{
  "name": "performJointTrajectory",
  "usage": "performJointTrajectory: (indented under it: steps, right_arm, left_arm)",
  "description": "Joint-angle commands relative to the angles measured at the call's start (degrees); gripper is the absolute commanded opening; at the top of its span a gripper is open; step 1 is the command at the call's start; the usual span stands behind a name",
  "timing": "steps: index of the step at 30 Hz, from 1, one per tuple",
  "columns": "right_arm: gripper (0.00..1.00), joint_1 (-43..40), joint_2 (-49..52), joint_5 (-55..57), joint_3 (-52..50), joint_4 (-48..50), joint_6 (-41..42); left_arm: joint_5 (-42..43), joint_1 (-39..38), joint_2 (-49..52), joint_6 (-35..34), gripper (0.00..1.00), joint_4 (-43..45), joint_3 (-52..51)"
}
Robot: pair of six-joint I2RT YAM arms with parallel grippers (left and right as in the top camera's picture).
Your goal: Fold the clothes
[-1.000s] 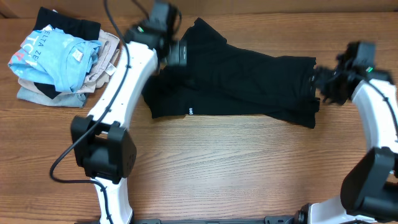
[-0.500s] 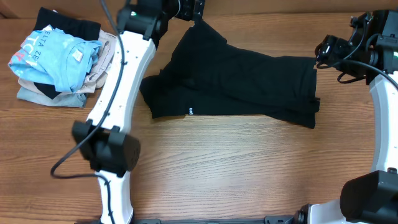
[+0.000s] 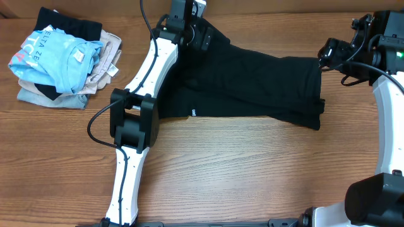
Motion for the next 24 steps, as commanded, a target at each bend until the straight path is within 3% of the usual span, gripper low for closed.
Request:
performJointTrajectory:
  steps: [1, 18, 24]
  right_arm:
    - [0.85, 0.2, -0.1, 0.7, 0.6, 0.2, -0.4]
    - [0.86, 0.2, 0.0, 0.7, 0.3, 0.4, -0.4]
    - [0.86, 0.2, 0.0, 0.7, 0.3, -1.0, -0.4]
  left_arm:
    - [-0.4, -0.6, 1.4, 1.5, 1.0, -2.1, 0.5]
    - [-1.4, -0.4, 4.1, -1.2, 1.0, -18.9, 0.4]
    - [-6.6, -0.4, 4.1, -10.2, 1.0, -30.4, -1.3]
